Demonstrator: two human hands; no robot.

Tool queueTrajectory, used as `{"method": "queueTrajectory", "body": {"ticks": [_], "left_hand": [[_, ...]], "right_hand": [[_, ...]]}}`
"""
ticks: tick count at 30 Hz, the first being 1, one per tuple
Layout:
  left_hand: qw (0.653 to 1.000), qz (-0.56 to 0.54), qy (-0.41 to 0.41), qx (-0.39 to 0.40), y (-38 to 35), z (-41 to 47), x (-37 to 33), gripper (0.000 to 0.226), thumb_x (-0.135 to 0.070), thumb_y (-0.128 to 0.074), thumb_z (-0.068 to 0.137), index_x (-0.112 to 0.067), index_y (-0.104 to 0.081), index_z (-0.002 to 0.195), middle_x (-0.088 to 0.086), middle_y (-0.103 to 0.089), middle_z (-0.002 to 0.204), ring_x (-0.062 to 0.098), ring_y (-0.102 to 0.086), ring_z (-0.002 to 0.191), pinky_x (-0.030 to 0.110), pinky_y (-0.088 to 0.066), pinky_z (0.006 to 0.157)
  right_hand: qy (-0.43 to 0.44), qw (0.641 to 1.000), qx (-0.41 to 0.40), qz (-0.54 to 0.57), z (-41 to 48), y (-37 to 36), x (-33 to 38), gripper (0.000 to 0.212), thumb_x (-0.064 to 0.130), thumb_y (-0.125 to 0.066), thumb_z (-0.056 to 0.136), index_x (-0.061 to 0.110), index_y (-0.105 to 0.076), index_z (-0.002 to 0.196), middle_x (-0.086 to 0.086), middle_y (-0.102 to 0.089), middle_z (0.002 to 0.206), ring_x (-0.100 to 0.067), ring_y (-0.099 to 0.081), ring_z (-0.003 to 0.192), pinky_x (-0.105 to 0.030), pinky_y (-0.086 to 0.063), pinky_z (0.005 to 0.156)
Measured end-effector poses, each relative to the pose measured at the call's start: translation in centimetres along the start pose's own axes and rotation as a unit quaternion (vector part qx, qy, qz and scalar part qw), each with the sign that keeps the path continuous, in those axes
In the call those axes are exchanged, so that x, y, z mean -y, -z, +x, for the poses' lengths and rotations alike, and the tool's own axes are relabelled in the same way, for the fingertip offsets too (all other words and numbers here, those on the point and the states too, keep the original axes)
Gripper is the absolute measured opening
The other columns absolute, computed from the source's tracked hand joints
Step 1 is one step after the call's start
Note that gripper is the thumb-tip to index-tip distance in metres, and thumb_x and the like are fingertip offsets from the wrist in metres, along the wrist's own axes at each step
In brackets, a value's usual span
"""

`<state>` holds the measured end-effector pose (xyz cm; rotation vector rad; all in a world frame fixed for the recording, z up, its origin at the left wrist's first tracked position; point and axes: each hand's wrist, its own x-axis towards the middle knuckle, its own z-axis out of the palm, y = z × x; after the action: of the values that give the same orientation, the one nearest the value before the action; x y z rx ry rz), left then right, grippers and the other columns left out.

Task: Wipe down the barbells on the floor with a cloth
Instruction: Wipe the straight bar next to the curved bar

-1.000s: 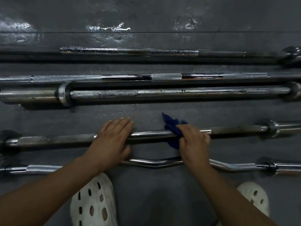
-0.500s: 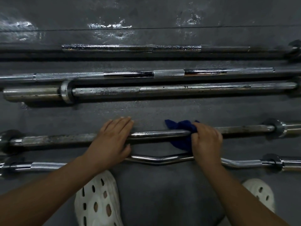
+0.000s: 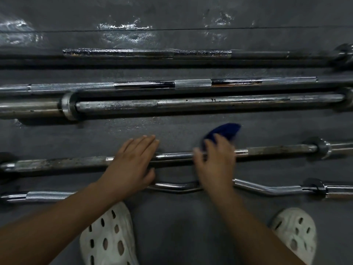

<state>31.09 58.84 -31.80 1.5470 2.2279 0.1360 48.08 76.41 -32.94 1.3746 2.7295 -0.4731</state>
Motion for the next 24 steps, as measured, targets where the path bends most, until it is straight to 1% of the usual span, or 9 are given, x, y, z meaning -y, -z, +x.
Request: {"method": "queueTrajectory", "body": {"ticks": [3, 6, 8, 9, 12, 14, 17, 21, 24], "left_hand": [[1.000, 0.002, -0.003, 0.002, 0.2, -0.1, 0.0, 0.074, -0.042, -0.044, 0.077, -0.010, -0.046, 0.144, 0.011, -0.046, 0.149, 0.029, -0.044, 0.135, 0.049, -0.036, 0.112], [1.000, 0.005, 0.003, -0.003, 0.3, -0.4, 0.5, 0.074, -0.042, -0.045, 0.077, -0.011, -0.045, 0.144, 0.010, -0.045, 0.150, 0.027, -0.042, 0.136, 0.049, -0.035, 0.113], [1.000, 0.004, 0.005, -0.002, 0.1, -0.4, 0.5, 0.073, -0.042, -0.044, 0.078, -0.011, -0.046, 0.144, 0.010, -0.045, 0.150, 0.027, -0.043, 0.136, 0.049, -0.034, 0.113], [1.000, 0.003, 0.007, 0.003, 0.0, -0.3, 0.4, 0.073, -0.042, -0.044, 0.078, -0.011, -0.046, 0.144, 0.010, -0.045, 0.150, 0.027, -0.043, 0.136, 0.048, -0.033, 0.113], [1.000, 0.002, 0.001, 0.010, -0.3, -0.1, 0.0, 0.074, -0.043, -0.044, 0.077, -0.011, -0.046, 0.144, 0.010, -0.045, 0.150, 0.028, -0.043, 0.136, 0.047, -0.032, 0.113], [1.000, 0.000, -0.003, 0.003, -0.2, -0.1, -0.1, 0.073, -0.042, -0.045, 0.077, -0.010, -0.046, 0.143, 0.011, -0.046, 0.149, 0.027, -0.043, 0.135, 0.047, -0.033, 0.112], [1.000, 0.000, -0.008, -0.008, 0.2, 0.2, 0.0, 0.073, -0.041, -0.045, 0.077, -0.010, -0.046, 0.143, 0.011, -0.046, 0.149, 0.027, -0.041, 0.135, 0.048, -0.034, 0.112], [1.000, -0.001, 0.003, -0.002, 0.6, 0.5, -0.4, 0.074, -0.043, -0.044, 0.077, -0.010, -0.047, 0.143, 0.011, -0.047, 0.149, 0.030, -0.045, 0.134, 0.047, -0.033, 0.112], [1.000, 0.014, 0.006, -0.016, 0.8, 0.1, -0.1, 0.073, -0.043, -0.044, 0.077, -0.010, -0.048, 0.142, 0.011, -0.048, 0.148, 0.028, -0.045, 0.133, 0.043, -0.028, 0.111]], "right_hand": [[0.173, 0.982, 0.052, -0.058, 0.4, -0.4, 0.1, 0.045, 0.051, -0.035, 0.096, 0.024, -0.068, 0.110, -0.002, -0.057, 0.131, -0.021, -0.045, 0.130, -0.048, -0.022, 0.117], [0.048, 0.998, -0.001, 0.034, 2.3, 1.4, -4.1, 0.039, 0.034, -0.033, 0.099, 0.019, -0.069, 0.094, -0.004, -0.062, 0.107, -0.026, -0.056, 0.105, -0.045, -0.039, 0.099], [-0.026, 0.994, -0.049, 0.093, 1.4, 1.9, -4.1, 0.025, 0.026, -0.046, 0.097, 0.017, -0.066, 0.107, -0.007, -0.058, 0.113, -0.025, -0.051, 0.107, -0.046, -0.044, 0.094], [-0.006, 0.994, -0.042, 0.098, 0.5, 1.8, -2.8, 0.024, 0.019, -0.053, 0.094, 0.017, -0.063, 0.116, -0.007, -0.055, 0.117, -0.023, -0.048, 0.108, -0.044, -0.045, 0.094], [0.065, 0.993, -0.015, 0.097, -1.9, 1.6, -1.3, 0.055, 0.007, -0.063, 0.085, 0.022, -0.047, 0.135, -0.006, -0.050, 0.117, -0.020, -0.044, 0.105, -0.034, -0.043, 0.089], [-0.075, 0.983, -0.067, 0.152, -1.7, 1.7, -2.6, 0.054, 0.011, -0.062, 0.085, 0.026, -0.045, 0.135, -0.007, -0.044, 0.120, -0.022, -0.047, 0.104, -0.035, -0.044, 0.089], [-0.297, 0.906, -0.083, 0.291, -1.2, 1.2, -0.7, 0.037, 0.015, -0.061, 0.087, 0.019, -0.048, 0.121, -0.005, -0.038, 0.121, -0.026, -0.054, 0.100, -0.029, -0.041, 0.084], [-0.328, 0.843, -0.043, 0.425, -1.2, -0.5, 3.7, 0.024, 0.009, -0.063, 0.083, 0.019, -0.046, 0.097, -0.013, -0.050, 0.111, -0.017, -0.053, 0.079, -0.022, -0.038, 0.070], [-0.403, 0.745, -0.126, 0.517, 1.4, -0.4, 2.4, 0.024, 0.003, -0.060, 0.082, 0.018, -0.047, 0.096, -0.017, -0.062, 0.104, -0.016, -0.058, 0.074, -0.027, -0.048, 0.067]]}}
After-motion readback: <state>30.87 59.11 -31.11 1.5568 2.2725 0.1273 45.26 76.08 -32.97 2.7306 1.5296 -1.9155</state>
